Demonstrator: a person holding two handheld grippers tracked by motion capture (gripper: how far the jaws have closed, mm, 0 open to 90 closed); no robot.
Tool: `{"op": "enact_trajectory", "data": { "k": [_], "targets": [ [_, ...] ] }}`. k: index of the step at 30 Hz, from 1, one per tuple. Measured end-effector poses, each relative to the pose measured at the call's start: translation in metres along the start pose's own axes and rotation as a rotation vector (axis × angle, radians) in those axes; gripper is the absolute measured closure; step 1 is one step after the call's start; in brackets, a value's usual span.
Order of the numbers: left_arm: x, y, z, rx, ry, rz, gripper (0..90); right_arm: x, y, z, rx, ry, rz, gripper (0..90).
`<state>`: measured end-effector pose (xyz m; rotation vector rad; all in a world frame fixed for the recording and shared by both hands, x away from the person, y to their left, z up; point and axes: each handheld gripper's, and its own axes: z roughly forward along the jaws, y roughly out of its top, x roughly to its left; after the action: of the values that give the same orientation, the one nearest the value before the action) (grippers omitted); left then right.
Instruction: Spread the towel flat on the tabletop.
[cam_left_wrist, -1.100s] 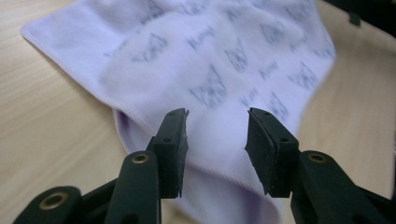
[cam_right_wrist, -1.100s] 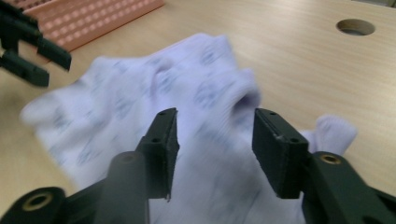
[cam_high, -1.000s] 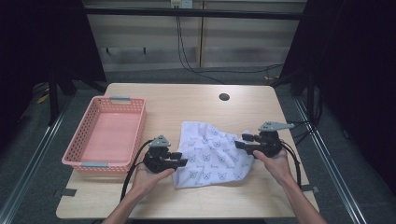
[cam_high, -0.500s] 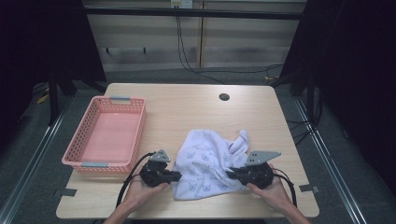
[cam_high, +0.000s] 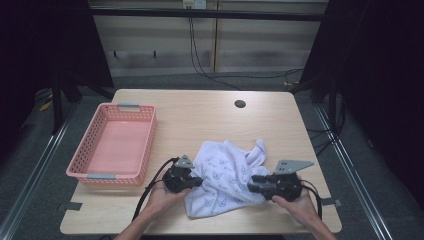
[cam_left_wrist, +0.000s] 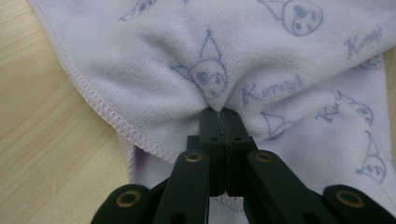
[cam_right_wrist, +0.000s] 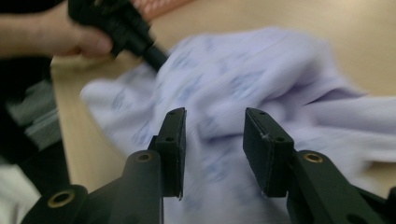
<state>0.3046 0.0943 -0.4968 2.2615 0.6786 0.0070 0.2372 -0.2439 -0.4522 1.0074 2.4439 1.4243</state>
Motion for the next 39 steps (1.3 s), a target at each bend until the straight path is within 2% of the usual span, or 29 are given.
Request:
{"op": "enact_trajectory", "data": {
  "k": [2,3,5,8,9,11,13,16,17,18,19,20,21,22,25,29,32,34,35,37,38,39],
  "targets": [
    [-0.001,0.0,-0.001,0.009,0.0,0.01,89.1,-0.013,0.009,-0.008,-0.037,-0.06,0.014,66.2],
    [-0.002,-0.001,-0.001,0.002,-0.001,0.014,89.2,-0.023,0.013,-0.01,-0.052,-0.089,0.036,68.1],
    [-0.001,-0.001,-0.002,0.006,-0.008,0.009,89.1,-0.043,0.018,-0.004,-0.038,-0.133,0.085,69.1],
    [0.002,-0.003,-0.002,-0.002,-0.028,-0.008,89.1,-0.066,0.022,0.022,0.048,-0.104,0.123,63.7],
    [0.002,-0.004,-0.003,-0.001,-0.029,-0.01,89.1,-0.068,0.022,0.032,0.081,-0.085,0.127,60.7],
    [0.001,-0.004,-0.003,-0.001,-0.023,-0.006,89.0,-0.068,0.021,0.048,0.119,-0.046,0.13,56.0],
    [0.002,-0.005,-0.004,0.002,-0.024,-0.012,89.0,-0.061,0.018,0.059,0.144,-0.019,0.105,52.4],
    [0.001,-0.007,-0.006,0.0,-0.025,-0.016,88.9,-0.048,0.013,0.066,0.187,-0.018,0.06,49.4],
    [0.001,-0.008,-0.007,-0.002,-0.025,-0.02,88.9,-0.043,0.01,0.068,0.219,-0.035,0.029,52.4],
    [0.0,-0.01,-0.009,0.008,-0.023,-0.015,88.9,-0.038,0.006,0.069,0.217,-0.06,-0.009,62.9],
    [0.0,-0.011,-0.011,0.01,-0.024,-0.02,88.9,-0.034,0.005,0.066,0.21,-0.064,-0.018,76.4],
    [-0.001,-0.013,-0.013,0.004,-0.026,-0.014,88.9,-0.031,0.005,0.062,0.196,-0.09,-0.024,82.7],
    [-0.001,-0.015,-0.015,0.011,-0.029,-0.015,89.0,-0.03,0.005,0.058,0.184,-0.109,-0.024,84.3],
    [-0.001,-0.018,-0.017,0.005,-0.035,-0.021,88.9,-0.029,0.005,0.053,0.164,-0.118,-0.032,85.0],
    [-0.003,-0.023,-0.022,0.011,-0.035,-0.016,88.9,-0.035,0.008,0.028,0.086,-0.17,-0.008,85.4],
    [-0.006,-0.028,-0.027,0.013,-0.041,-0.017,88.9,-0.044,0.011,-0.011,-0.035,-0.244,0.045,85.7],
    [-0.011,-0.032,-0.031,0.029,-0.058,-0.01,88.9,-0.049,0.005,-0.036,-0.077,-0.282,0.074,85.7],
    [-0.016,-0.036,-0.034,0.044,-0.086,-0.011,88.8,-0.049,-0.002,-0.04,-0.049,-0.295,0.073,85.5],
    [-0.018,-0.038,-0.036,0.05,-0.101,-0.019,88.7,-0.047,-0.008,-0.04,-0.028,-0.286,0.075,85.4],
    [-0.024,-0.04,-0.039,0.045,-0.125,0.003,87.1,-0.042,-0.02,-0.036,0.016,-0.275,0.076,85.1],
    [-0.026,-0.038,-0.042,0.043,-0.123,0.026,83.6,-0.041,-0.026,-0.034,0.032,-0.27,0.082,84.9],
    [-0.025,-0.034,-0.047,0.021,-0.121,0.027,79.4,-0.04,-0.031,-0.032,0.049,-0.273,0.079,84.8]
  ]
}}
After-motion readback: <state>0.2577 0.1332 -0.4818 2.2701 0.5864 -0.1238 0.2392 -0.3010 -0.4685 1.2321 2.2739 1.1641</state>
